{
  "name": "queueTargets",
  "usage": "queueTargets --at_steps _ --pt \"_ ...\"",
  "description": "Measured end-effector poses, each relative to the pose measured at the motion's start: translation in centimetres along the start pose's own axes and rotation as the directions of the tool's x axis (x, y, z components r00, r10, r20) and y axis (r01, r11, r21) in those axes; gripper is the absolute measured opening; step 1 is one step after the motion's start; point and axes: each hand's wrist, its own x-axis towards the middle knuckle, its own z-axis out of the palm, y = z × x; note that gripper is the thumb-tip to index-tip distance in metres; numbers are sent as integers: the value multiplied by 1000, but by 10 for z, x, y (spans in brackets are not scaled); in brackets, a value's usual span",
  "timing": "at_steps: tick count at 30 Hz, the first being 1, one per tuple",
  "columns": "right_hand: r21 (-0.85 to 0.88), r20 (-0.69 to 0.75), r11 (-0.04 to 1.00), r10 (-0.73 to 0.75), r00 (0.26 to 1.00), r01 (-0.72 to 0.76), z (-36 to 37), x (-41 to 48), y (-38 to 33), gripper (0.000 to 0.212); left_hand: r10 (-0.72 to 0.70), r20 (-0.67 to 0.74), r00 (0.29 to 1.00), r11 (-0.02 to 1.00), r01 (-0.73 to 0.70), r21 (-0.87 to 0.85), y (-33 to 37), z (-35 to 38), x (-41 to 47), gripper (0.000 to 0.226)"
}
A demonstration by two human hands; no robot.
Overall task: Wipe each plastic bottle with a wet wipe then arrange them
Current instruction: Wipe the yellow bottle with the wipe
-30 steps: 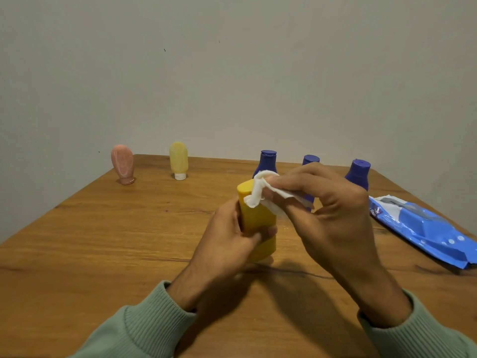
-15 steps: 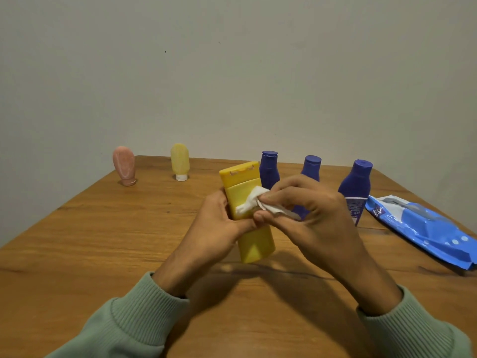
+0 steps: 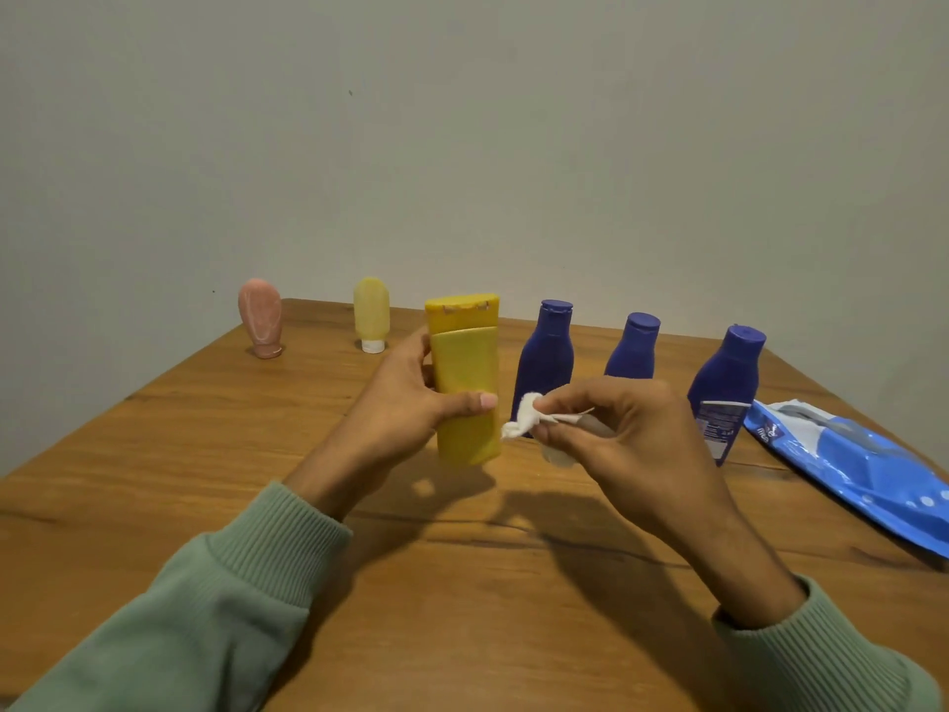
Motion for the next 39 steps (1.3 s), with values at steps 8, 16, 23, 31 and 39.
queueTargets --at_steps 8,16,23,31,39 --pt "-121 137 991 79 987 -63 28 29 6 17 28 -34 999 996 -25 81 -16 -4 44 47" --pt "-179 176 977 149 973 -117 51 44 23 20 -58 -37 998 998 57 -14 -40 -7 63 48" --pt "-156 186 977 175 967 -147 61 43 25 17 -60 0 998 998 60 -32 -46 -10 65 56" --pt "-148 201 977 181 963 -153 63 39 23 15 -97 23 995 991 98 -95 -51 -10 66 55" --pt "-126 196 980 180 964 -157 62 38 25 15 -108 38 993 989 111 -99 -54 -8 67 60"
